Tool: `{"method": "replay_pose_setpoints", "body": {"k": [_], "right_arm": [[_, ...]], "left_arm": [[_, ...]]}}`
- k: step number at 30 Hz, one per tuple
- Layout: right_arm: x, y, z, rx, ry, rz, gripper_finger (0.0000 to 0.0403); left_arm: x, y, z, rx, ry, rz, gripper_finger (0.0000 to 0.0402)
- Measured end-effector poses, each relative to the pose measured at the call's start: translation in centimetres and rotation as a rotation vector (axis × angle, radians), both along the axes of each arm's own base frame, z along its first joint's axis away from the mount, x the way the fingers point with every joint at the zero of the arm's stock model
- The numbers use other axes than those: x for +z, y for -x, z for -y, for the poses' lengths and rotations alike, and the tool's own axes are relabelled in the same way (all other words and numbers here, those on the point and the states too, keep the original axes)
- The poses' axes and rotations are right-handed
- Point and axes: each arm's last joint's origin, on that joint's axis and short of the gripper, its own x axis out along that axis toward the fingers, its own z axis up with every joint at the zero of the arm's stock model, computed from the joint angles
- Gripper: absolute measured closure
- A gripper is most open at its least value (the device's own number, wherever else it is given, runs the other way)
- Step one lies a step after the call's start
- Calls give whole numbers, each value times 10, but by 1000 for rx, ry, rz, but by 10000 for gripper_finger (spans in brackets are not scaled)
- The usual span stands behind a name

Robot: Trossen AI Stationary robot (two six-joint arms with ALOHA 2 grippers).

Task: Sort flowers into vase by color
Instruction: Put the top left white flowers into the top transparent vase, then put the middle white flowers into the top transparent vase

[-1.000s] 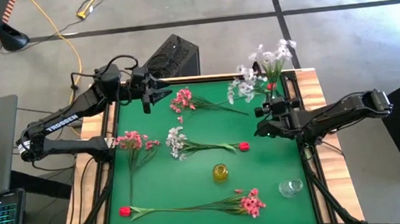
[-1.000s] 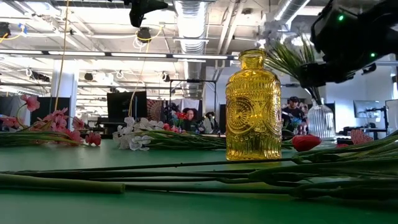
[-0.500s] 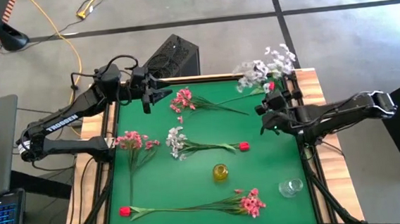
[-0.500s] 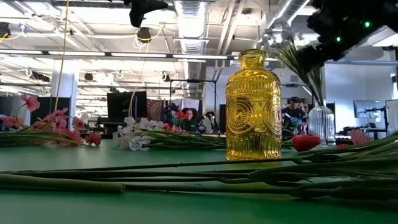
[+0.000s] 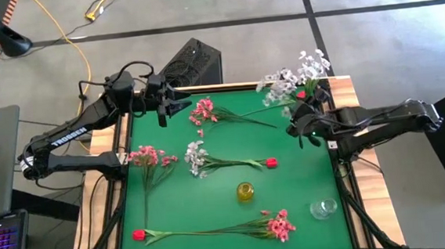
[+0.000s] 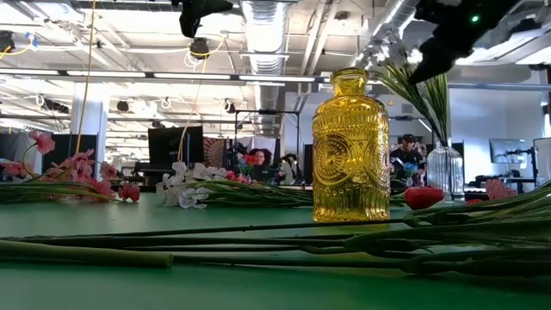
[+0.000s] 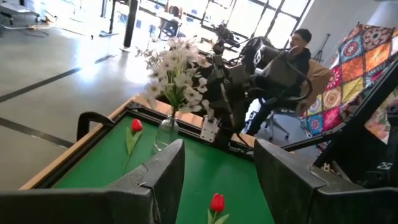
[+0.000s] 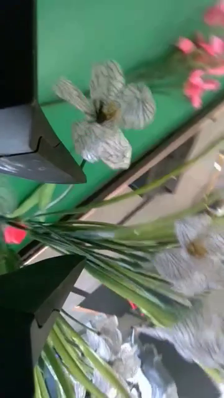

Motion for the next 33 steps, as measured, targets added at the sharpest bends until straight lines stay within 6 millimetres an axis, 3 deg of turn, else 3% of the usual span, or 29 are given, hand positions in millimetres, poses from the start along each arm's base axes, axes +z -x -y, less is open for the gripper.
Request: {"method": "replay_pose_setpoints", "body": {"k": [8,20,26,33], "right_arm": [[14,6,-6,185,-237,-72,179],[26,-8,-26,397,-713,161,179],[18,-27,-47,493,-735,126,179],[6,-67,-65,579,-718,165,179]], "left_arm": [[0,0,0,-1,0,-1,221],[-22,-4,9,-55,44,-205,221],[-32,-17,19,-127,24,-265,221],[-49,-33,30,-185,11,-374,221]]}}
